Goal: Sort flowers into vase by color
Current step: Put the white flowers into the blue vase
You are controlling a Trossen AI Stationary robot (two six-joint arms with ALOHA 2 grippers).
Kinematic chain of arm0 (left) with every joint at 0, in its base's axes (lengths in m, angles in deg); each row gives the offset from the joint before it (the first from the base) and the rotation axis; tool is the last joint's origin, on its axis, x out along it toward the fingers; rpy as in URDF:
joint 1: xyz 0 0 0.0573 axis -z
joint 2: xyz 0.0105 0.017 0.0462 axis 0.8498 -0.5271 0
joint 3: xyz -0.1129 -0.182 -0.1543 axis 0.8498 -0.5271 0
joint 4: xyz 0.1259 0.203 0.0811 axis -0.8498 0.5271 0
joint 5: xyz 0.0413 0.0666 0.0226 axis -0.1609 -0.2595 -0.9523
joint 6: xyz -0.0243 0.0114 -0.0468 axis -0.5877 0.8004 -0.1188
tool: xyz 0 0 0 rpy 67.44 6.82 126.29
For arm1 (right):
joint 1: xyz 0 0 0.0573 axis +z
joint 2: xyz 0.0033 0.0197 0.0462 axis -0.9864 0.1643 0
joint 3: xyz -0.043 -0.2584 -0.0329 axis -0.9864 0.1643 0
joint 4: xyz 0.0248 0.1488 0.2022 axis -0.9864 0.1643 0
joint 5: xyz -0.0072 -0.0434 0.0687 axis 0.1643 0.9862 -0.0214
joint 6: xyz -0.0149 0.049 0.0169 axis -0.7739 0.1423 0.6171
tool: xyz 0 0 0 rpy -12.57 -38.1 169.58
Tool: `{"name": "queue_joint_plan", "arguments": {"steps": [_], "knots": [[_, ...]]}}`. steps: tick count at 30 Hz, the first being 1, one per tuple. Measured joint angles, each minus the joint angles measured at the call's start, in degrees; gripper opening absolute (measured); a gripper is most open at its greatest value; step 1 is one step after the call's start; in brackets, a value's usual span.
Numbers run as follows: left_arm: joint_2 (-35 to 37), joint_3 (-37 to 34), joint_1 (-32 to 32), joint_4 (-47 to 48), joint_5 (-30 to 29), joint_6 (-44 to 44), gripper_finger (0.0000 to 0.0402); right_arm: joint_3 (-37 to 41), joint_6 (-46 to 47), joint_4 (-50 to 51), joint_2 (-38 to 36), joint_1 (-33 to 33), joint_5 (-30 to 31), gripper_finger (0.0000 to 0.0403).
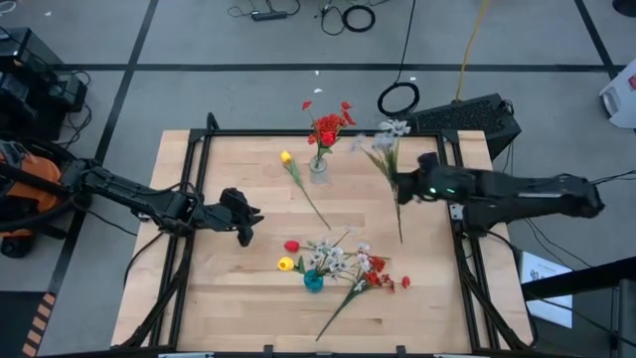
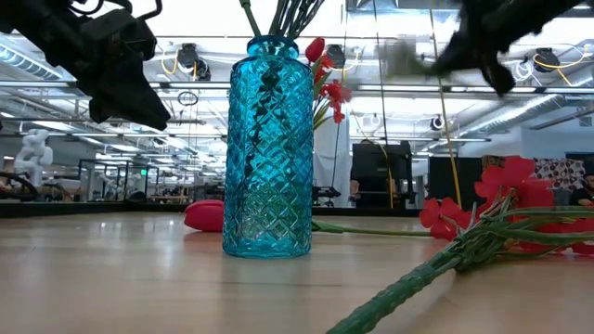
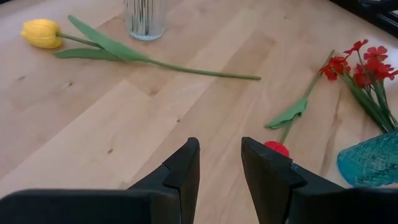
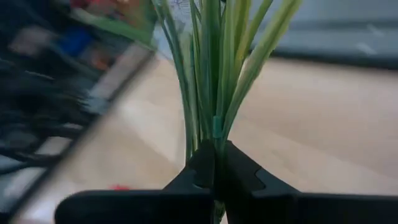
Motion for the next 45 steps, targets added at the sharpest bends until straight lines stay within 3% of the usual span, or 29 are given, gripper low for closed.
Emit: {"name": "queue_joint_plan", "arguments": {"steps": [4,14,20,26,31,38,45], "knots": [[0.00,0.00,0.00,-0.01,0.03,3.70,0.0123,-0.09,-5.75,-10.28,-1.92,9.47,7.97,0.0001],[0.00,0.00,0.00,-0.07,0.16,3.74,0.0123,-0.24,-25.19,-42.37,6.78,27.25,19.87,0.0000],[0.00,0.00,0.00,-0.07,2.01,3.69,0.0123,-4.08,-24.54,-40.43,10.18,38.00,31.18,0.0000],[0.00,0.00,0.00,-0.02,3.03,4.64,0.0123,-14.24,-25.97,-40.51,21.12,45.42,37.67,0.0000],[0.02,0.00,0.00,-0.04,3.03,5.55,0.0123,-25.31,-29.99,-40.36,32.72,47.57,42.52,0.0000],[0.00,0.00,0.00,-0.02,5.22,5.59,0.0123,-39.63,-33.28,-40.34,45.85,48.66,44.04,0.0000],[0.02,0.00,0.00,-0.02,9.15,5.52,0.0123,-47.05,-34.38,-44.02,55.87,48.26,46.61,0.0000]]}}
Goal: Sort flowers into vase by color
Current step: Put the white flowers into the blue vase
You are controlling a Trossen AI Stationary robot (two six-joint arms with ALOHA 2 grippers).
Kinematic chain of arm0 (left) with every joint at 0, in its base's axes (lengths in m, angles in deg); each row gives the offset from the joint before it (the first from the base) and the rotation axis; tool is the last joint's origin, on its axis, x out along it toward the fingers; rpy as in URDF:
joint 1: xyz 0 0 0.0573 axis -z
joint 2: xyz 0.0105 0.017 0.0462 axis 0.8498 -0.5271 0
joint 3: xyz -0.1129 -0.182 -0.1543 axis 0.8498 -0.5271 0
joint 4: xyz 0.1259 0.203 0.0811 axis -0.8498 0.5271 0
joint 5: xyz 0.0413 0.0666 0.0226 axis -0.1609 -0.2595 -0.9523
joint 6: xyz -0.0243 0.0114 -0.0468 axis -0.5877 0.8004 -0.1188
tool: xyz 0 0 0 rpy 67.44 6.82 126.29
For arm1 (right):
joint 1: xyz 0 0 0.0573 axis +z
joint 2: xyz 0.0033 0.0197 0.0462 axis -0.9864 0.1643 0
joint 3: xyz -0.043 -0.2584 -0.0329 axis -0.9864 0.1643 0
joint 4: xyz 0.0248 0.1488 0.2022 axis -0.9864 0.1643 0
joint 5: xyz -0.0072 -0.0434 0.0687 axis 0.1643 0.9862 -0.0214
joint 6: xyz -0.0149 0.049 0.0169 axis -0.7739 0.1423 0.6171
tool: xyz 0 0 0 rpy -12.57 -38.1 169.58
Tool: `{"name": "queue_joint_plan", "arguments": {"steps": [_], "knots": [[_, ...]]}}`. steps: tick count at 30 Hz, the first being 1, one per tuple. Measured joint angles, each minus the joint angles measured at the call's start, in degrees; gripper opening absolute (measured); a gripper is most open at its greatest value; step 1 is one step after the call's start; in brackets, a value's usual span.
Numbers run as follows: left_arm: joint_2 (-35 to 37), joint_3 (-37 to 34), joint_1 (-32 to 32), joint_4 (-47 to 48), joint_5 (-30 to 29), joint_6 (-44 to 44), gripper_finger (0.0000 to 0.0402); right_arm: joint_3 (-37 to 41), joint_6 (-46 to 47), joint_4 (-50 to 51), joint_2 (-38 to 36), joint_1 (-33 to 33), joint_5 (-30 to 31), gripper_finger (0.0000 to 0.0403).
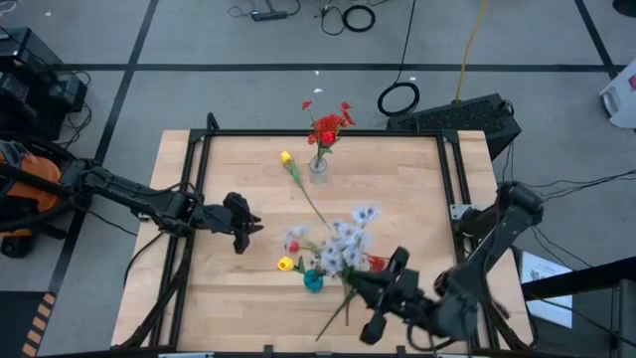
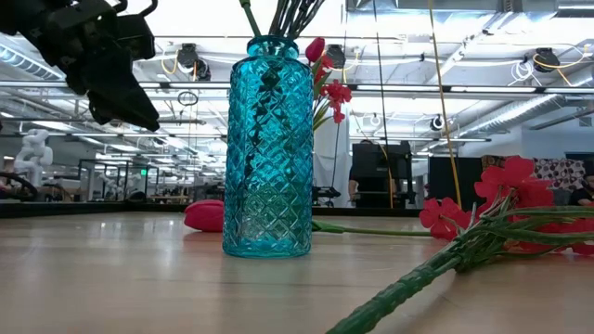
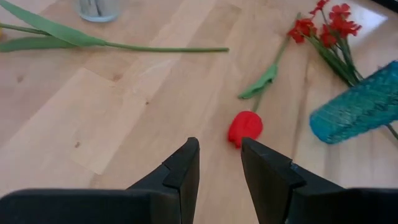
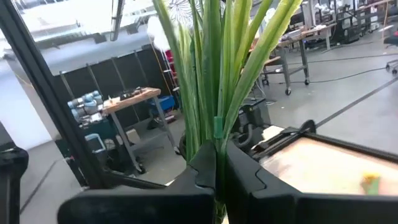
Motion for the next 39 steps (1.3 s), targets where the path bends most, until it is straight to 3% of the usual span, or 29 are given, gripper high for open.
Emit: {"name": "queue_joint_plan", "arguments": {"steps": [8,15,30,39], "knots": [[-0.02,0.00,-0.02,0.00,3.15,-0.32,0.0123,-0.64,-1.85,-6.41,8.09,-2.73,-0.02,0.0000],[-0.02,0.00,0.00,0.00,3.32,-0.37,0.0123,-0.64,-2.08,-7.37,12.30,-7.94,-5.06,0.0001],[-0.02,0.00,0.00,0.30,4.09,0.01,0.0123,-0.64,-21.12,-11.69,13.42,-12.24,-9.65,0.0000],[-0.02,0.00,0.00,0.26,4.14,-0.29,0.0123,-0.64,-23.90,-13.44,13.40,-14.51,-15.17,0.0000]]}}
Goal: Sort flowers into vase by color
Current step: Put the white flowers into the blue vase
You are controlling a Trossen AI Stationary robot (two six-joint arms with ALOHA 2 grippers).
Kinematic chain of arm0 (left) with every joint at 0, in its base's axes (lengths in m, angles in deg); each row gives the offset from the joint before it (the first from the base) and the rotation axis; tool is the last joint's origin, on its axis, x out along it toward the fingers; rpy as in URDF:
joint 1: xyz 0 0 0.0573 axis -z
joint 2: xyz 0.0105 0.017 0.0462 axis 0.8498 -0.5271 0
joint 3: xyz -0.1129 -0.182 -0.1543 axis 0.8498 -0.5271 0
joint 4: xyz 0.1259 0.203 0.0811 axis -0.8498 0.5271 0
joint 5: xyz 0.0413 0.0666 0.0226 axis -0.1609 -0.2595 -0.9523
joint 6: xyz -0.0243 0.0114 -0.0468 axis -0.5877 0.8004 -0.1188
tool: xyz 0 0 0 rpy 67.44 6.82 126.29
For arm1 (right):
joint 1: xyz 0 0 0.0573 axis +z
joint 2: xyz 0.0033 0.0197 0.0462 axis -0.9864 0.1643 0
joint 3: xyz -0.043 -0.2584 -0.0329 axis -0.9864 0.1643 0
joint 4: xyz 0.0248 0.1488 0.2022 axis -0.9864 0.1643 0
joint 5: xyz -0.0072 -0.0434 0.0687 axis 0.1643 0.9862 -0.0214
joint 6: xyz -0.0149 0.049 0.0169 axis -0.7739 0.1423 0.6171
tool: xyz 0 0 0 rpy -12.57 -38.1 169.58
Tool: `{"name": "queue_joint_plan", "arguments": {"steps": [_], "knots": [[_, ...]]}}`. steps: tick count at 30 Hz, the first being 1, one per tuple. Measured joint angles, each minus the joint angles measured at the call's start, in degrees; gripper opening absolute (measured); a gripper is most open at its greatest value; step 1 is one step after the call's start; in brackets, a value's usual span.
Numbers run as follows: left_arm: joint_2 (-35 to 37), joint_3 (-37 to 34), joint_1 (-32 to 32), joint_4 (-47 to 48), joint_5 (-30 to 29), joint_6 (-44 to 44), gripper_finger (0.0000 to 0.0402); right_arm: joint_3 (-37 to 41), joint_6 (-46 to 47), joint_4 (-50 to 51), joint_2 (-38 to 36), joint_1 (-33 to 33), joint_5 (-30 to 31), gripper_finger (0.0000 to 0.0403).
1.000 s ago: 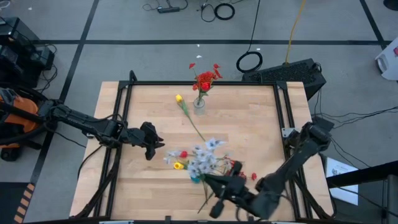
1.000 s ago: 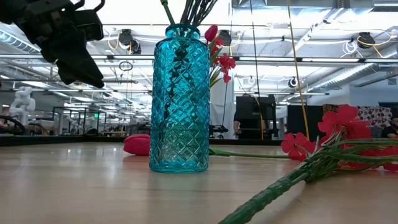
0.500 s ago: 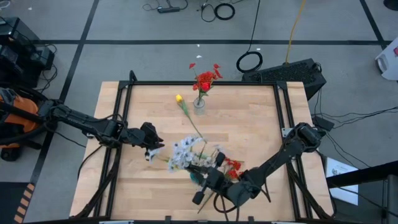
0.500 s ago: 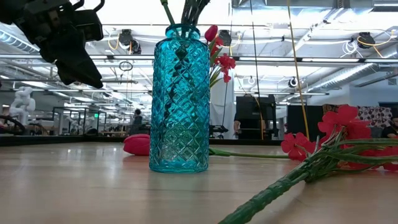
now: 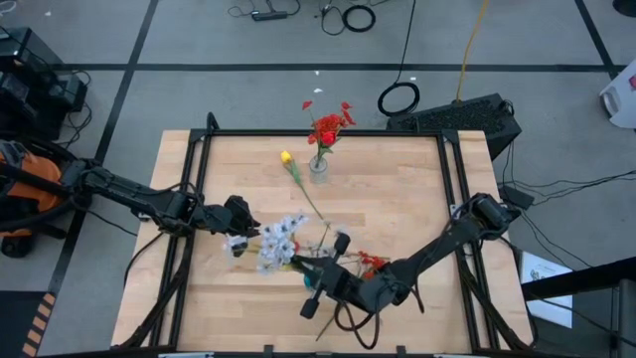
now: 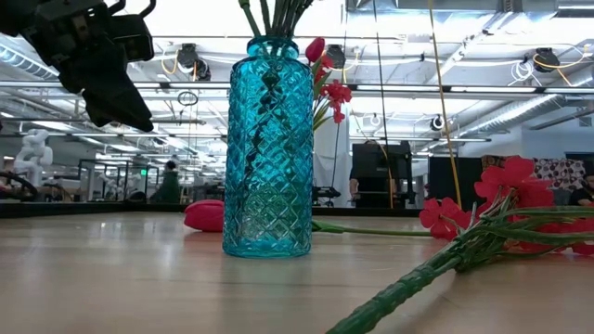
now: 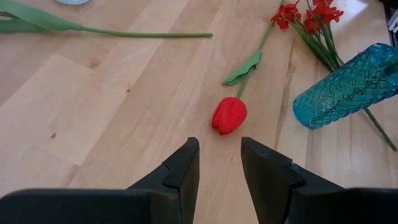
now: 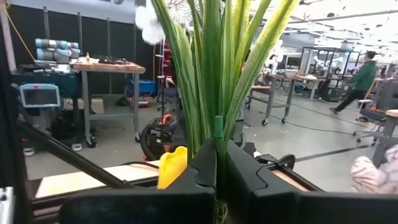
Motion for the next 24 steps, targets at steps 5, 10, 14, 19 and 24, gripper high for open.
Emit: {"name": "queue_joint_plan", "arguments": {"steps": [5,10,14,19,24], "knots": [[0.00,0.00,0.00,-0.02,0.01,-0.03,0.0123,0.00,-2.40,0.06,0.00,0.12,0.25,0.0000],[0.01,0.00,0.00,-0.04,0.01,-0.05,0.0123,0.00,-1.42,1.54,0.00,0.05,0.37,0.0000],[0.00,0.00,-0.01,-0.04,0.01,-0.03,0.0123,0.00,0.63,3.55,-0.02,0.08,0.83,0.0000],[0.00,0.00,-0.01,-0.04,0.01,0.06,0.0123,0.00,2.71,5.63,0.28,1.06,4.77,0.0000],[0.00,0.00,0.00,-0.07,0.01,0.08,0.0123,0.02,3.76,5.32,2.26,2.77,9.69,0.0000]]}}
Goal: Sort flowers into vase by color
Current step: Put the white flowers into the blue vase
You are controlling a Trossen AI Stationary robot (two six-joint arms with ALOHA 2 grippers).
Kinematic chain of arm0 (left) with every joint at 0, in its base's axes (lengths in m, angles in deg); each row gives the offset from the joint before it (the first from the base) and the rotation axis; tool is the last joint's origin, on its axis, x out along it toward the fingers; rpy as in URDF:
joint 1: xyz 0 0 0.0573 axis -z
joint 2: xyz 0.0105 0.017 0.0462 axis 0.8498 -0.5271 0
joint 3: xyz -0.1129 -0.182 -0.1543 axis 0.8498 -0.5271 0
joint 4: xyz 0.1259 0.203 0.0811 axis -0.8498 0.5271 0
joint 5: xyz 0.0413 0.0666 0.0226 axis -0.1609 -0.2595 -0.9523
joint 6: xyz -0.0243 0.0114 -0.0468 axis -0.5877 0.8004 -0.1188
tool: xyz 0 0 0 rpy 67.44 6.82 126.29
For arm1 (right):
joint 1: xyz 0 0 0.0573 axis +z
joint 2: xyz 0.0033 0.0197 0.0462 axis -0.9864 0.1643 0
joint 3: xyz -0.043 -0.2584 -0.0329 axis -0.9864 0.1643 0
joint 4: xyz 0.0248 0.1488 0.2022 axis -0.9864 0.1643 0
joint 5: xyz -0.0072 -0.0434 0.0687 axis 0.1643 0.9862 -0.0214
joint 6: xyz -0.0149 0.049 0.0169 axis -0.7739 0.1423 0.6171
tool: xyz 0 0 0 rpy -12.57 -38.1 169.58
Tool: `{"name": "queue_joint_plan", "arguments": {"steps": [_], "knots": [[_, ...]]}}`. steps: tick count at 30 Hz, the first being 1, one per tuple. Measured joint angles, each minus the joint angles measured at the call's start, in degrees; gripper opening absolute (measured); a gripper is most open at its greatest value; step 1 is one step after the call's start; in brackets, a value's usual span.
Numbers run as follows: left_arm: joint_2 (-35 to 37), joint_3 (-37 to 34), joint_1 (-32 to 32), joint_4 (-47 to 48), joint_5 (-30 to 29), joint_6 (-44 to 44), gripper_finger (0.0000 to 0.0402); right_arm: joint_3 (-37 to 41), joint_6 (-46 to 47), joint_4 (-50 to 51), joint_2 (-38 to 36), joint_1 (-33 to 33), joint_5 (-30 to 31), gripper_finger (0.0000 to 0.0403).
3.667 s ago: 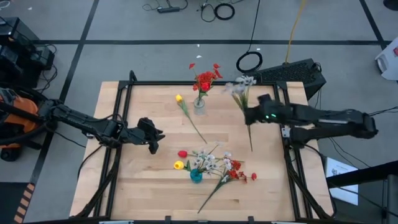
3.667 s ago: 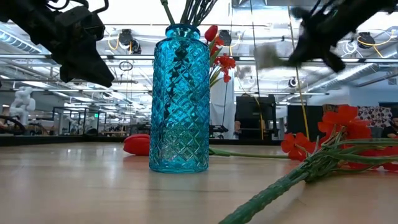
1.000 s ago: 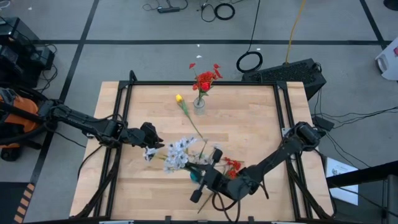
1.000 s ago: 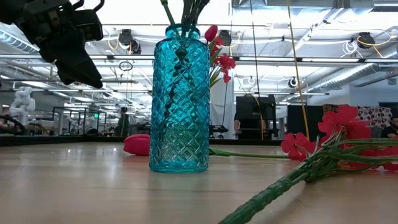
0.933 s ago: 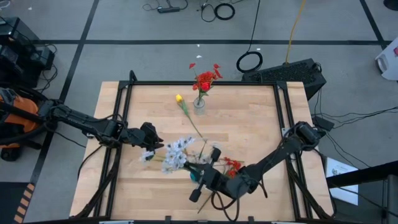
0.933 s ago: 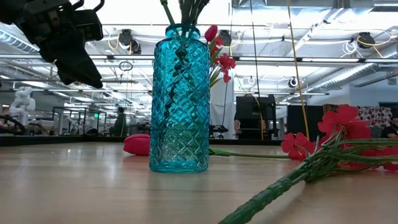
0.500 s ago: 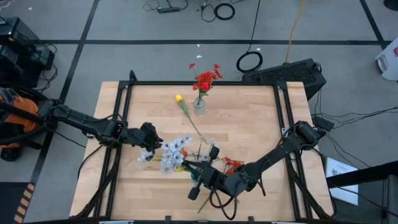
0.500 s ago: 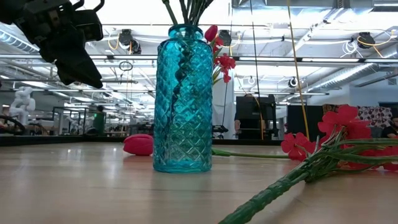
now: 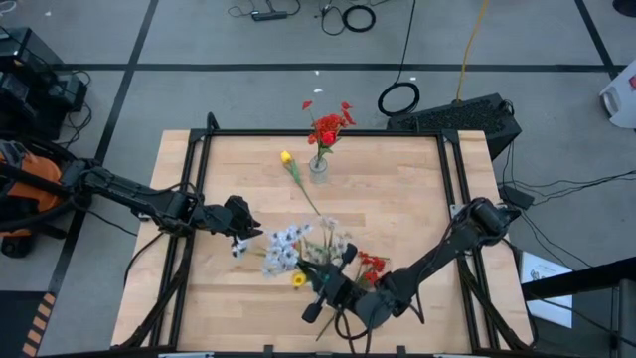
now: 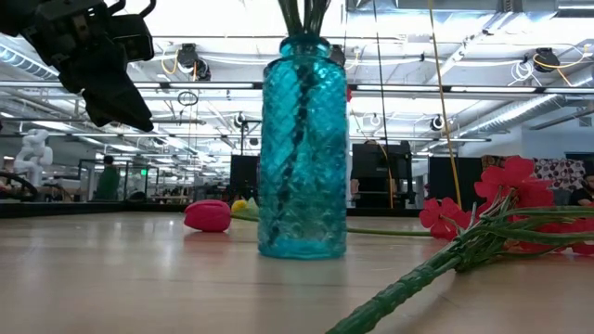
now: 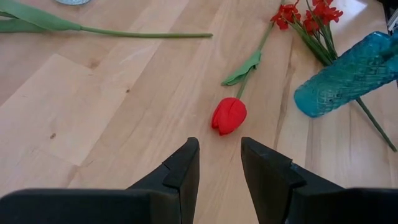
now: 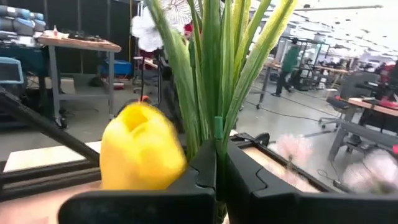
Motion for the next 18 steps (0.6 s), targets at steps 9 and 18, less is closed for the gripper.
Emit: {"name": "queue_joint_plan", "arguments": {"steps": [9,18], "knots": [[0.02,0.00,0.00,-0.12,0.09,-0.04,0.0123,0.00,3.63,-1.64,4.12,2.20,7.04,0.0000],[0.02,0.00,0.00,-0.17,0.35,-0.11,0.0123,0.00,6.33,-2.78,7.53,3.45,11.30,0.0007]]}}
